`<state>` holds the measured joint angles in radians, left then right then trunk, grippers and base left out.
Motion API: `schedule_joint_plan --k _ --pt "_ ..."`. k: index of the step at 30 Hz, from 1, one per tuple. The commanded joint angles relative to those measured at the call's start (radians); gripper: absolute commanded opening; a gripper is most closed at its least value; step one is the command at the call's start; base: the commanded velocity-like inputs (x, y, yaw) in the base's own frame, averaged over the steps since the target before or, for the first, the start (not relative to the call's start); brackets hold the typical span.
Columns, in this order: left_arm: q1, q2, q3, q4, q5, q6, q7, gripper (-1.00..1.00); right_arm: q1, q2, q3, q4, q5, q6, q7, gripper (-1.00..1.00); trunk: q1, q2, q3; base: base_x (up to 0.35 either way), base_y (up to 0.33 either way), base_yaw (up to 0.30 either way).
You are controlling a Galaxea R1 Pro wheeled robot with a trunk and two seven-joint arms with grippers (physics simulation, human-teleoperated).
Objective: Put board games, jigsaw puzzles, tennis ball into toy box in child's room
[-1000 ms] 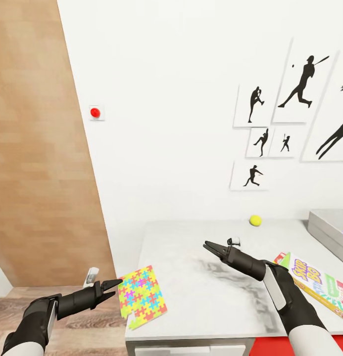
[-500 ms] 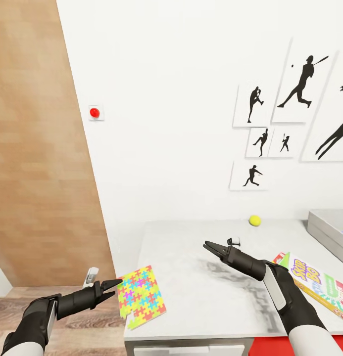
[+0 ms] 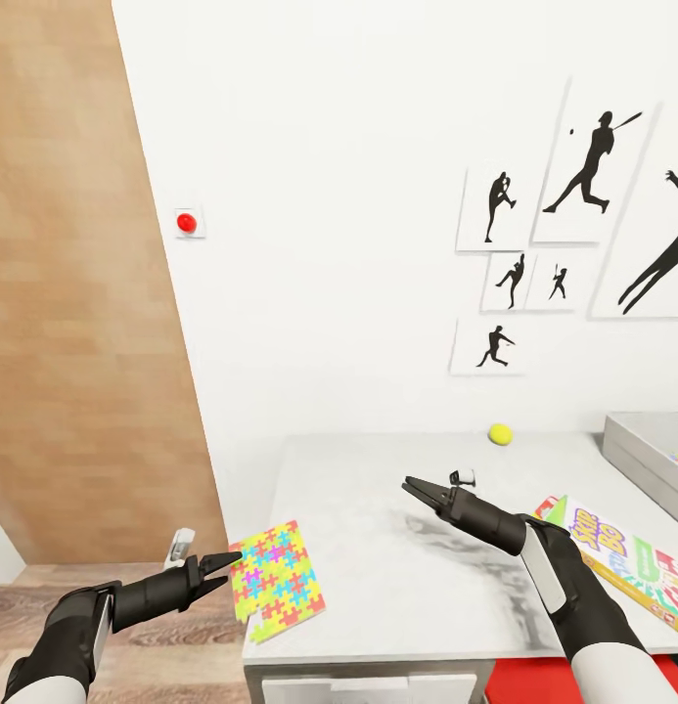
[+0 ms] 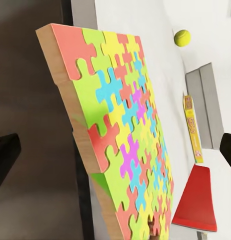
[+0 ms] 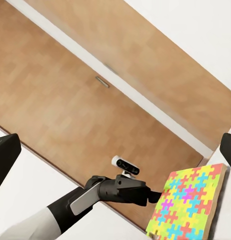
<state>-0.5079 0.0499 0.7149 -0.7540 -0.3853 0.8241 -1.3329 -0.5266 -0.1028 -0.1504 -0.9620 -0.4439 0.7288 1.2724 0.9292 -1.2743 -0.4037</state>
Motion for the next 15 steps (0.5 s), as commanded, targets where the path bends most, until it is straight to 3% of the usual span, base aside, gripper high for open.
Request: schedule_joint_plan --k 1,15 --pt "-0.001 -0.001 0.005 -0.001 -0.011 0.010 -0.009 1.00 -0.001 0.000 0.000 0.000 -0.004 0.008 0.001 1.00 0.000 -0.001 -0.001 -0.008 -0.007 0.000" --pt "-0.001 -0.001 0.005 -0.001 -0.009 0.009 -0.009 1.00 0.000 0.001 0.000 0.000 -0.004 0.008 0.001 1.00 0.000 -0.001 -0.001 -0.002 -0.015 0.000"
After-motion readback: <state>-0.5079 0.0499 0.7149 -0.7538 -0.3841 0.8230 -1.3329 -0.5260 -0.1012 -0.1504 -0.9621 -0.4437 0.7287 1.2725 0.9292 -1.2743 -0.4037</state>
